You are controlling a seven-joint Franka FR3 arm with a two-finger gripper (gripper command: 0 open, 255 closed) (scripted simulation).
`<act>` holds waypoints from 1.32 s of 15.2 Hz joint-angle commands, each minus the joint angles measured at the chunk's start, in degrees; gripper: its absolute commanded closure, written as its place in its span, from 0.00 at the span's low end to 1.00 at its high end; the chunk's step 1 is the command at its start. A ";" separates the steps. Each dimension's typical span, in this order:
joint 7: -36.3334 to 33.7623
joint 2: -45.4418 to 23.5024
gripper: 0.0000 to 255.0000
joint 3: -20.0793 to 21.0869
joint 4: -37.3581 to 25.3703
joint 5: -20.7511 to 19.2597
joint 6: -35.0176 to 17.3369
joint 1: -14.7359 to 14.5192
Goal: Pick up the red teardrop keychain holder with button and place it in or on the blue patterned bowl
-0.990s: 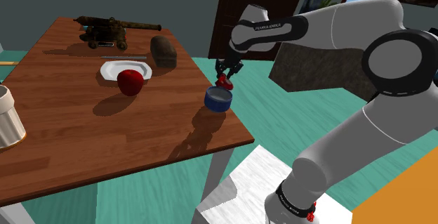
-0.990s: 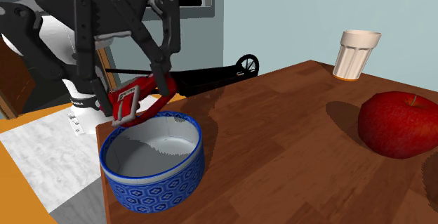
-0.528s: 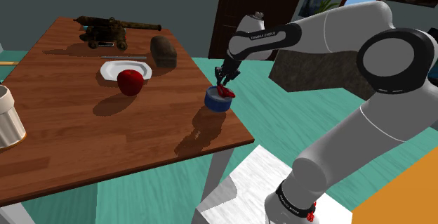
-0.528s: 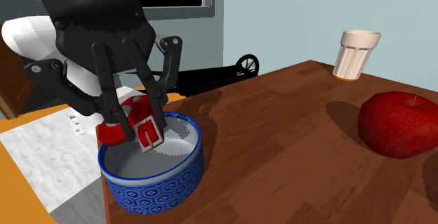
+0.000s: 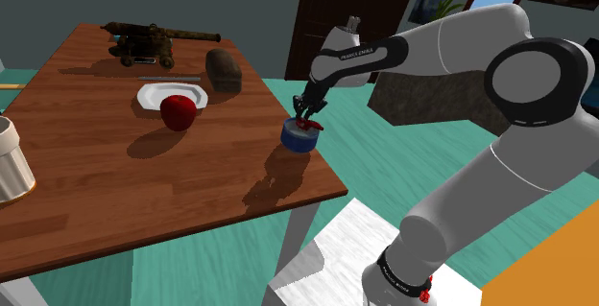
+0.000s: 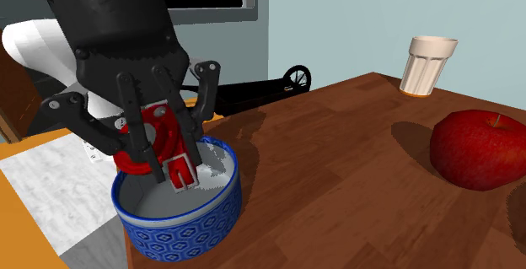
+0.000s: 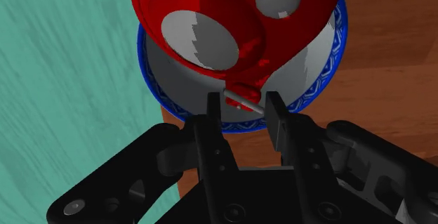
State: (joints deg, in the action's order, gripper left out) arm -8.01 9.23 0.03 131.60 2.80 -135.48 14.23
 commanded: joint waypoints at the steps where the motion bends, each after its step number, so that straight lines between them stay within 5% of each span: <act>1: -0.04 -0.02 1.00 0.03 0.07 0.01 0.01 -0.03; 2: -0.04 -0.02 1.00 0.03 0.07 0.01 0.01 -0.03; 3: -0.05 -0.05 0.00 0.04 0.03 0.01 0.03 -0.03; 8: -0.04 -0.02 0.00 0.03 0.07 0.01 0.01 -0.03; 12: -0.19 4.46 0.00 -0.10 -2.66 -0.24 7.22 0.12; 20: -0.19 4.46 0.00 -0.10 -2.66 -0.24 7.22 0.12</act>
